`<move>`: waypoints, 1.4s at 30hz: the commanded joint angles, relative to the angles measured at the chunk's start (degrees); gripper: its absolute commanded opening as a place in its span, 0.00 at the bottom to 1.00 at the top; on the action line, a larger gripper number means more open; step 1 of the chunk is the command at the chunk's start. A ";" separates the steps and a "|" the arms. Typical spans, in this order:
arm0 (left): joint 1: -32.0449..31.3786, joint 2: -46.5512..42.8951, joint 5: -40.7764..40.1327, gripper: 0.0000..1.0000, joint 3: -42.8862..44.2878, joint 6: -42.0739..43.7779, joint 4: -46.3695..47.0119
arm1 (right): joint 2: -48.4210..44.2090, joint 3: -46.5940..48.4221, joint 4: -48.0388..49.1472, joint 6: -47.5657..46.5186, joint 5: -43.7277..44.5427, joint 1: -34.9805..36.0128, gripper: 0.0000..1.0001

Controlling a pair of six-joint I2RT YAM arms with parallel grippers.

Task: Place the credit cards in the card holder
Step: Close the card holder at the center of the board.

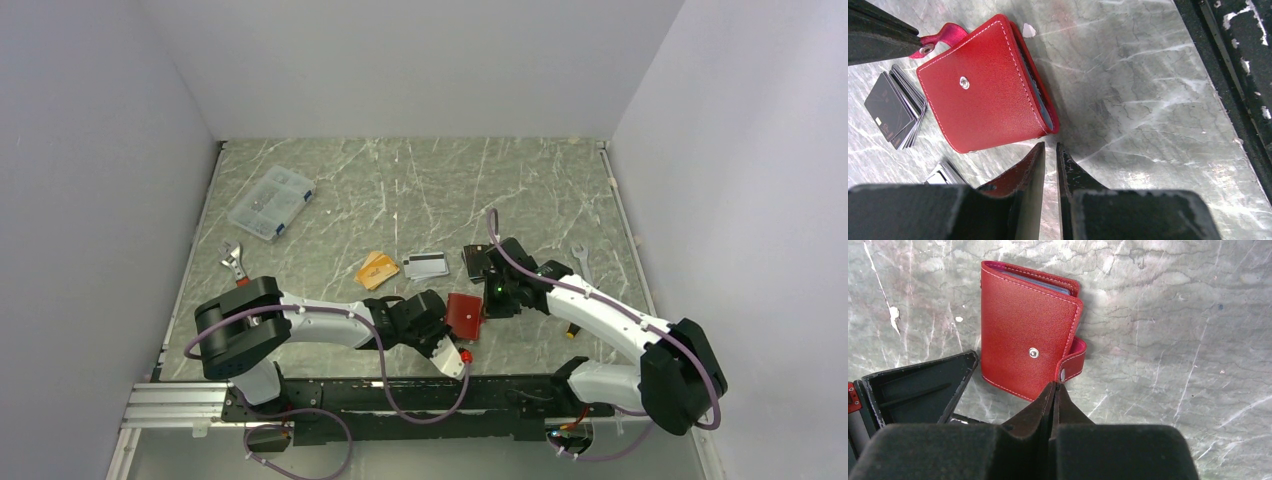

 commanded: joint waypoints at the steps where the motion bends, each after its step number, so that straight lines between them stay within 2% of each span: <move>1: -0.33 -1.98 -0.20 0.20 -0.70 0.81 0.19 | -1.56 -0.28 0.77 0.48 0.19 0.22 0.00; 8: -0.31 -1.66 0.35 0.20 -0.03 0.70 0.10 | -0.58 0.21 1.75 0.56 -0.23 0.61 0.00; 10: -0.31 -1.67 0.53 0.20 -0.03 0.50 -0.16 | 0.06 1.03 0.77 0.33 1.07 1.27 0.17; 11: -0.31 -1.59 0.53 0.20 -0.11 0.56 -0.12 | 0.14 1.29 0.52 0.35 1.58 1.48 0.22; 13: -0.31 -1.59 0.50 0.20 -0.25 0.62 0.04 | 0.49 1.76 0.11 0.27 2.28 1.71 0.24; 18: -0.31 -1.65 0.35 0.20 -0.36 0.65 -0.11 | 2.04 2.59 0.23 0.30 2.68 2.54 0.23; 21: -0.31 -1.76 0.44 0.20 -0.39 0.47 -0.22 | 2.48 2.78 0.36 0.77 3.35 2.76 0.14; 23: -0.31 -1.87 0.39 0.20 -0.46 0.36 -0.43 | 2.22 2.87 0.26 0.95 3.36 2.83 0.11; 29: -0.31 -1.91 0.81 0.20 -0.87 -0.01 -0.58 | 1.43 3.53 -0.52 0.96 4.03 2.85 0.17; 37: -0.33 -2.21 0.89 0.19 -1.14 -0.23 -0.81 | 2.06 3.54 0.13 1.31 4.31 2.85 0.17; 42: -0.31 -2.37 0.89 0.19 -1.14 -0.38 -0.94 | 3.03 3.71 0.09 1.32 4.33 2.84 0.06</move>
